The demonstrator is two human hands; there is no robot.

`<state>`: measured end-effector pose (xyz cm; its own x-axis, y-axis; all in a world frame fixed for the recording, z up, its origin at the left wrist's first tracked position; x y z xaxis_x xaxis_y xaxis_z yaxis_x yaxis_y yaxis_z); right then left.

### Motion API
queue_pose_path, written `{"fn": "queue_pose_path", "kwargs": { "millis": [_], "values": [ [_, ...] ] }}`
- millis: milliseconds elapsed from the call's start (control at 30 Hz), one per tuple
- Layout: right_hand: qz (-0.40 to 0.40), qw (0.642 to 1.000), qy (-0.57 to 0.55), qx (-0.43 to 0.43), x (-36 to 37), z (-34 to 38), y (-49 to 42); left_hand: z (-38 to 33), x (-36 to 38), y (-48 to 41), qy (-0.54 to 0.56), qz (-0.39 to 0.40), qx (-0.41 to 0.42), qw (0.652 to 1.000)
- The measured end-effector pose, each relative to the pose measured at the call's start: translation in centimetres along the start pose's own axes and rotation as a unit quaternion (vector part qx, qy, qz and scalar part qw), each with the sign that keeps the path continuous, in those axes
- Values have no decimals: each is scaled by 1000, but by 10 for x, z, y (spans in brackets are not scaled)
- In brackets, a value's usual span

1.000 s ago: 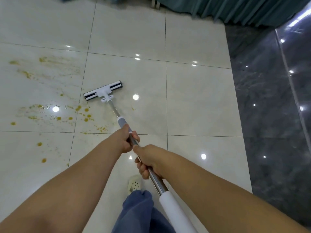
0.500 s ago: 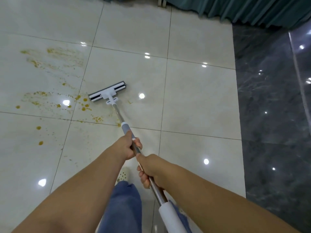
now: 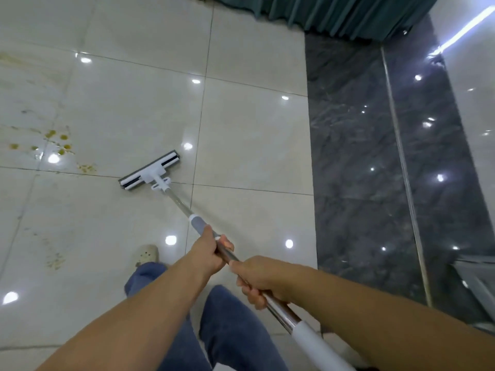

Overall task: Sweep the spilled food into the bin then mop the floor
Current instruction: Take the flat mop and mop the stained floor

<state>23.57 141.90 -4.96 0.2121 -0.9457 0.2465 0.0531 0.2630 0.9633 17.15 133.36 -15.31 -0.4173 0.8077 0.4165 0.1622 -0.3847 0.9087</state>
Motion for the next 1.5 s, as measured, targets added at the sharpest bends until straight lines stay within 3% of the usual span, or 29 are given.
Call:
{"fn": "queue_pose_path", "kwargs": {
  "millis": [167,467,867,1133,1300,1500],
  "values": [
    [24,995,76,57,-21,-12,21,31,16,-1,72,-21,-1,997],
    [10,993,95,65,-24,86,14,-61,45,4,103,-34,22,994],
    [40,984,169,27,50,323,-106,-325,-13,-21,162,3,126,979],
    [89,973,213,-2,129,473,-175,-490,-82,-26,210,-22,220,952],
    [107,970,217,-17,157,482,-198,-512,-116,-22,183,-52,195,962],
    [95,976,194,8,133,426,-184,-456,-110,-27,172,-37,158,972]
  ]
}}
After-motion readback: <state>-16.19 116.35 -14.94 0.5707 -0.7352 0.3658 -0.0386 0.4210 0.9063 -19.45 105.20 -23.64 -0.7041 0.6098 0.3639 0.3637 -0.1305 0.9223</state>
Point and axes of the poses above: each hand's wrist, its own y-axis away from the middle knuckle, its own x-axis out of the palm, z = x × y, the point moved 1 cm from there along -y, towards the middle knuckle, and after that the axes turned 14 degrees about z, right-handed, at the moved point
